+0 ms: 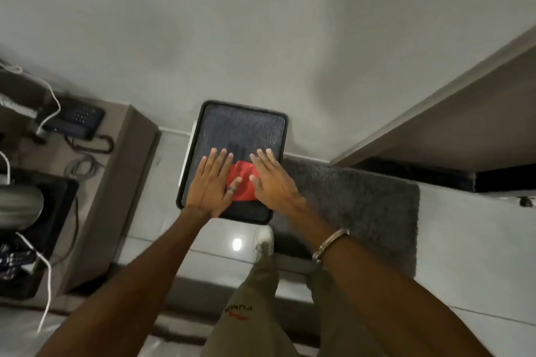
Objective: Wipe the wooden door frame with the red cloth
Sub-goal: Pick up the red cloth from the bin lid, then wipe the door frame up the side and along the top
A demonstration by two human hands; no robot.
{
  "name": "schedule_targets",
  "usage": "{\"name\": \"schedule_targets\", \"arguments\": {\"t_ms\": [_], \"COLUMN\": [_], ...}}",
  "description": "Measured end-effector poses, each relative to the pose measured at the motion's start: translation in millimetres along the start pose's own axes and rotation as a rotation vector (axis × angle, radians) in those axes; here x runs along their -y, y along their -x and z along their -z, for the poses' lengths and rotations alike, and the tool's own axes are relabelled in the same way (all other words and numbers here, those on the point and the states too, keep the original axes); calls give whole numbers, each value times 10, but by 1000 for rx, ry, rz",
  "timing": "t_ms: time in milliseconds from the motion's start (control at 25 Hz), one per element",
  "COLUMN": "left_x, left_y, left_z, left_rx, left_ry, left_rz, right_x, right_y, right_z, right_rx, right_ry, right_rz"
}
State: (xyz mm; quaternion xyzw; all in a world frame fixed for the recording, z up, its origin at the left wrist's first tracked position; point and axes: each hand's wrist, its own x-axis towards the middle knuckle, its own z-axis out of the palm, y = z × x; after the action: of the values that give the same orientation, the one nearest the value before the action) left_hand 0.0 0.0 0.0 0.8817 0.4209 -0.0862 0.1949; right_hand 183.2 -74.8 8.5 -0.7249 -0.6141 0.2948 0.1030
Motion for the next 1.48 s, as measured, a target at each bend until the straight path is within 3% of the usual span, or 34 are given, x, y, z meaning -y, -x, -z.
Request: {"name": "schedule_targets", "arguments": {"t_ms": [160, 280, 440, 520, 640, 760, 840, 960, 1040, 1120, 1280, 1320, 1400, 1480], "left_x": [285, 353, 243, 139, -240, -910, -1357, -2145, -2632, -3040, -3664, -3791, -4015, -4201], "left_y": [-185, -190, -190, -188, -305, -478, -623, -769, -818, -816, -792, -820, -841, -831], "left_z": [-316, -488, -332, -125, 354, 941, 1303, 1970, 2445, 2883, 3609, 3796, 4137, 4324], "left_rx": [-72, -103, -166, -223, -316, -382, -449, -596, -699, -805, -945, -979, -1044, -1101], "left_ry": [57, 59, 95, 123, 128, 158, 185, 183, 170, 158, 53, 29, -23, -68], "left_rz": [122, 114, 97, 78, -5, -161, -255, -466, -596, -709, -882, -897, -938, -938], "right_x": [-87, -147, 2, 67, 84, 75, 65, -77, -145, -187, -334, -444, -707, -980], "right_y": [-230, -291, -410, -523, -406, 55, 343, 861, 1172, 1460, 1851, 1865, 1793, 1703], "right_z": [-723, -1032, -959, -575, 249, 1205, 1780, 2751, 3300, 3724, 4399, 4547, 4802, 4887], "right_rx": [157, 181, 201, 164, 6, -275, -583, -1077, -1336, -1625, -1970, -1966, -1771, -1508], "right_ry": [155, 379, 409, 17, -776, -1509, -1747, -1777, -1706, -1544, -868, -569, 104, 444], "right_rz": [137, 103, 35, -154, -531, -661, -710, -798, -719, -461, 8, 55, 62, 76]}}
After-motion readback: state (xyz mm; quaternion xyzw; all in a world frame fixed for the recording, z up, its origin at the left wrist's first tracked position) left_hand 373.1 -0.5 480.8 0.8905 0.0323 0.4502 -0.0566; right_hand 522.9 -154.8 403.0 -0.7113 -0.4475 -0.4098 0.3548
